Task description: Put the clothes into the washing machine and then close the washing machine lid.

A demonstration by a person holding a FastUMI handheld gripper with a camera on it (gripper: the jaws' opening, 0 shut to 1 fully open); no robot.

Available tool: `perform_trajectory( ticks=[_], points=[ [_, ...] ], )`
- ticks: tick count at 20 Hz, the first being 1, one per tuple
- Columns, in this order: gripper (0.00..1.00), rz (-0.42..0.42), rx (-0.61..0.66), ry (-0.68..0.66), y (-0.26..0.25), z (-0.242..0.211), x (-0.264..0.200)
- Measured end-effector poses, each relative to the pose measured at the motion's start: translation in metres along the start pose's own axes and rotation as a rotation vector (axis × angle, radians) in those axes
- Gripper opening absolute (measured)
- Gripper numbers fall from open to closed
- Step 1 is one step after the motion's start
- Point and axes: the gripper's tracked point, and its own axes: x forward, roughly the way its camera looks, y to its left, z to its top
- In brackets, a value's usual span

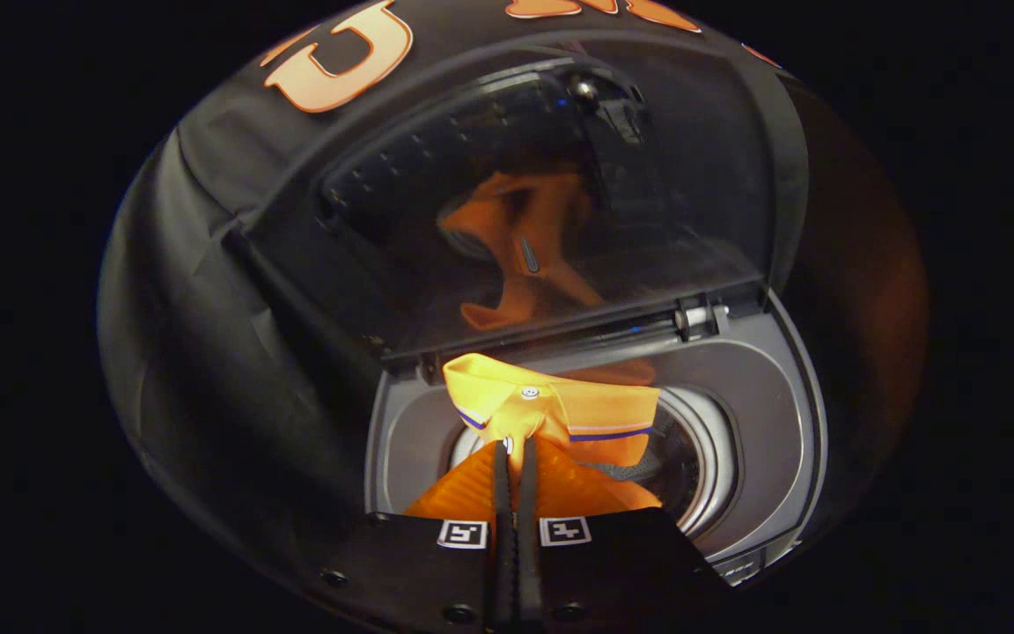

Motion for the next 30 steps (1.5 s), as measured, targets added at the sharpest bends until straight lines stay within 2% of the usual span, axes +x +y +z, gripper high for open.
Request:
perform_trajectory(
  ticks=[9,12,13,18,19,21,30],
  points=[
    [0.08,-0.13,-0.018,0.15,-0.042,-0.04,0.033],
    [0.09,-0.142,-0.004,0.163,-0.042,-0.043,0.037],
    [0.12,-0.141,-0.006,0.169,-0.042,-0.045,0.036],
    [0.4,-0.131,-0.048,0.146,-0.043,-0.038,0.035],
    [0.4,-0.131,-0.052,0.143,-0.043,-0.037,0.035],
    [0.5,-0.127,-0.05,0.134,-0.043,-0.036,0.031],
    [0.56,-0.118,-0.08,0.094,-0.033,-0.03,0.005]
  ],
)
